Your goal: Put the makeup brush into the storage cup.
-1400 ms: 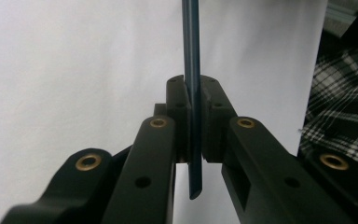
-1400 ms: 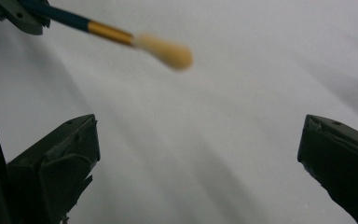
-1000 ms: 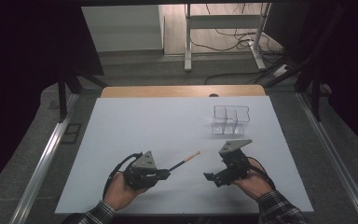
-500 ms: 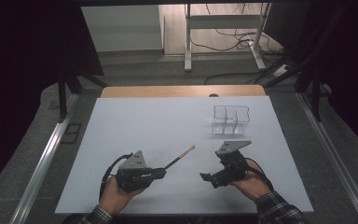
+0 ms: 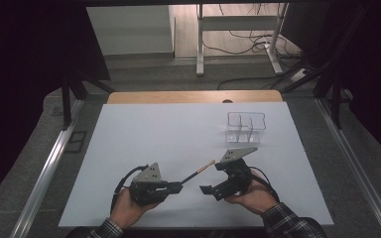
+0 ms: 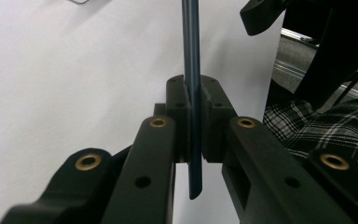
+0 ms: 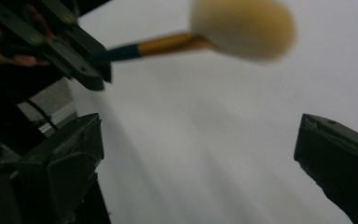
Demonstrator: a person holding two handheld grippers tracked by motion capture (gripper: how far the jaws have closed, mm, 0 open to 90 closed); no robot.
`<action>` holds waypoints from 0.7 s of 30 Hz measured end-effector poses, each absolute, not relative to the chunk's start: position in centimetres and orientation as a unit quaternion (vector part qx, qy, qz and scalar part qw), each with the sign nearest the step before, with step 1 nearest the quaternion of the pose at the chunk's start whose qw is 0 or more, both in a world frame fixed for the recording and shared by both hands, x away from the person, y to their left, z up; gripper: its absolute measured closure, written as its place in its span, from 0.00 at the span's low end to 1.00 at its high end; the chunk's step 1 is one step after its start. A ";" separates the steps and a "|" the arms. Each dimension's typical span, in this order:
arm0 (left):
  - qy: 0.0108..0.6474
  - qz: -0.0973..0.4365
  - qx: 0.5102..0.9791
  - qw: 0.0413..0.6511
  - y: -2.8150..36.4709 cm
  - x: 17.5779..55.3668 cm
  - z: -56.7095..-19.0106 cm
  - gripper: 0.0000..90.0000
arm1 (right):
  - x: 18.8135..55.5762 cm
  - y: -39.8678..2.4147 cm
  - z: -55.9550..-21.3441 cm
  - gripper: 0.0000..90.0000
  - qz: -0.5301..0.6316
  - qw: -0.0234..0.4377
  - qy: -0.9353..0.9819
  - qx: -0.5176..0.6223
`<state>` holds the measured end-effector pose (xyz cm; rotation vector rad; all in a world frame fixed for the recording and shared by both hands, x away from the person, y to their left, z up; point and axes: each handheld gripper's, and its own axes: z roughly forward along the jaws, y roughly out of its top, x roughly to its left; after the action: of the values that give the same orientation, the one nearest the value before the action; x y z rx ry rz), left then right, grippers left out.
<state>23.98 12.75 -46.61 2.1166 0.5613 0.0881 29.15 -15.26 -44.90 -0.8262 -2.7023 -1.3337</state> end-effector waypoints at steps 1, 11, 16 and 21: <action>0.225 0.036 0.859 0.458 12.7 24.0 -46.6 0.94 | 29.1 -15.2 -44.8 0.04 -0.433 0.013 -0.863 -0.260; 0.205 0.033 0.864 0.459 12.3 23.9 -46.8 0.94 | 29.0 -15.1 -44.1 0.29 -0.470 0.039 -0.846 -0.248; 0.196 0.031 0.867 0.457 12.2 23.9 -46.9 0.94 | 29.1 -15.2 -44.0 0.41 -0.479 0.060 -0.840 -0.248; 0.186 0.030 0.873 0.450 12.0 23.9 -47.1 0.94 | 29.3 -15.1 -44.0 0.50 -0.483 0.081 -0.836 -0.246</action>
<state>23.87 12.00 -47.06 2.1590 0.4602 0.0753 29.27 -15.13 -44.01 -0.7364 -2.4996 -1.4437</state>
